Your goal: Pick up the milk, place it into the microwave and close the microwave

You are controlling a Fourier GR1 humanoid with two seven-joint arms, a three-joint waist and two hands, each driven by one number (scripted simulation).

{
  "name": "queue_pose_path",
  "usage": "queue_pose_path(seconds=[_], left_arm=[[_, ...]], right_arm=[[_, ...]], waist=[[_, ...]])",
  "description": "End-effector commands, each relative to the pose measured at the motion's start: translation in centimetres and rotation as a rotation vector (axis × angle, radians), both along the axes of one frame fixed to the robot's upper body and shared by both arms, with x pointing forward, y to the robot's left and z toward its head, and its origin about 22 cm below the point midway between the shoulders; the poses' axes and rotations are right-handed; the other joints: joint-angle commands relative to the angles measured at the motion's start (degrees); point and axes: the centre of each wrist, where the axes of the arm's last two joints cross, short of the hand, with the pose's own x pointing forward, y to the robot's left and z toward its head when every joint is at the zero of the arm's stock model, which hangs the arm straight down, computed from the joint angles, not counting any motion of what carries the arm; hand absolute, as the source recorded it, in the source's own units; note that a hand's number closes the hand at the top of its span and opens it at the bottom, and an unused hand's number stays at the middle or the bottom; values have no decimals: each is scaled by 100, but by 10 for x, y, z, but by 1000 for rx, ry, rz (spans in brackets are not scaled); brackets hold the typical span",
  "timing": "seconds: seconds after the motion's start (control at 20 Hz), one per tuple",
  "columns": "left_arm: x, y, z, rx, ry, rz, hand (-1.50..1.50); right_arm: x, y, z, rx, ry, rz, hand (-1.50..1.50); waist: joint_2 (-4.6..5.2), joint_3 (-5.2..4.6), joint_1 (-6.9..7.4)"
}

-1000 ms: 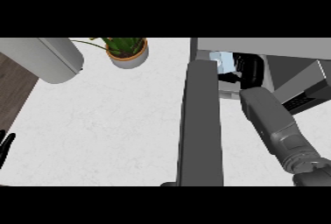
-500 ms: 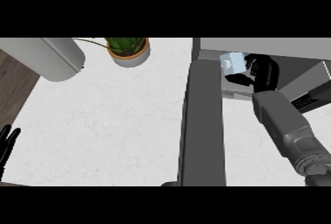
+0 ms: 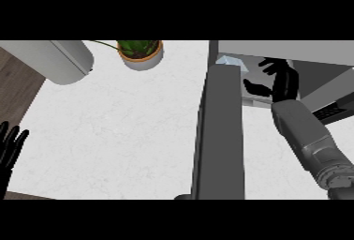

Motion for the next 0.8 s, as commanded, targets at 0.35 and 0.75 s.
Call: queue_pose_path(seconds=[0.35, 0.75], left_arm=[[11, -5, -5, 2, -2, -4, -150], [15, -8, -14, -3, 20, -37, -150]], right_arm=[[4, 17, 3, -50, -57, -11, -150], [12, 32, 13, -46, -19, 27, -150]], waist=[[37, 10, 131], [-2, -5, 95]])
